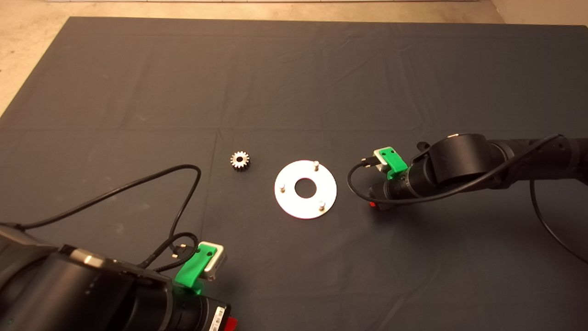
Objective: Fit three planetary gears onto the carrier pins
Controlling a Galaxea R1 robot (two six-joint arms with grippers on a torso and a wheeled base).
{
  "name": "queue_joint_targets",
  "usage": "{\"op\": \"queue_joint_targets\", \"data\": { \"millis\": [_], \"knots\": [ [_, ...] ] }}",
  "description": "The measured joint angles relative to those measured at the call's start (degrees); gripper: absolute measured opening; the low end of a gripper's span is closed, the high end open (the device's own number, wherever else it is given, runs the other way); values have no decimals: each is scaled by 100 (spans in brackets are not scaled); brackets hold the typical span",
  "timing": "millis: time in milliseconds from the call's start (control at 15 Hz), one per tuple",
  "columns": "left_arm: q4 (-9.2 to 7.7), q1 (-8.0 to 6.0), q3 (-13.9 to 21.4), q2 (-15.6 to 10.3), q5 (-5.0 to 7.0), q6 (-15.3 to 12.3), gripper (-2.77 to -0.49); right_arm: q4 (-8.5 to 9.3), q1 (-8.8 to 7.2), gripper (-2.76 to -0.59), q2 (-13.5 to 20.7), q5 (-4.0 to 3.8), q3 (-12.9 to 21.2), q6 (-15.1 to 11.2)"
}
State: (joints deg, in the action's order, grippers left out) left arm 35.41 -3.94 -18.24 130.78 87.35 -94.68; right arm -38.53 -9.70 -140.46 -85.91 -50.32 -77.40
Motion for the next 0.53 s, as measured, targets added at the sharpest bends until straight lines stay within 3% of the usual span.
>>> {"op": "queue_joint_targets", "data": {
  "millis": [67,200,533],
  "knots": [
    [0,0,0,0,-9,0,-177,-18,0,-235,0,43,-2,0],
    [-1,0,0,0,-11,0,-177,-44,-2,-237,-2,212,-11,0],
    [-1,0,0,0,-50,0,-177,-41,-66,-240,-9,300,136,-20]
  ]
}}
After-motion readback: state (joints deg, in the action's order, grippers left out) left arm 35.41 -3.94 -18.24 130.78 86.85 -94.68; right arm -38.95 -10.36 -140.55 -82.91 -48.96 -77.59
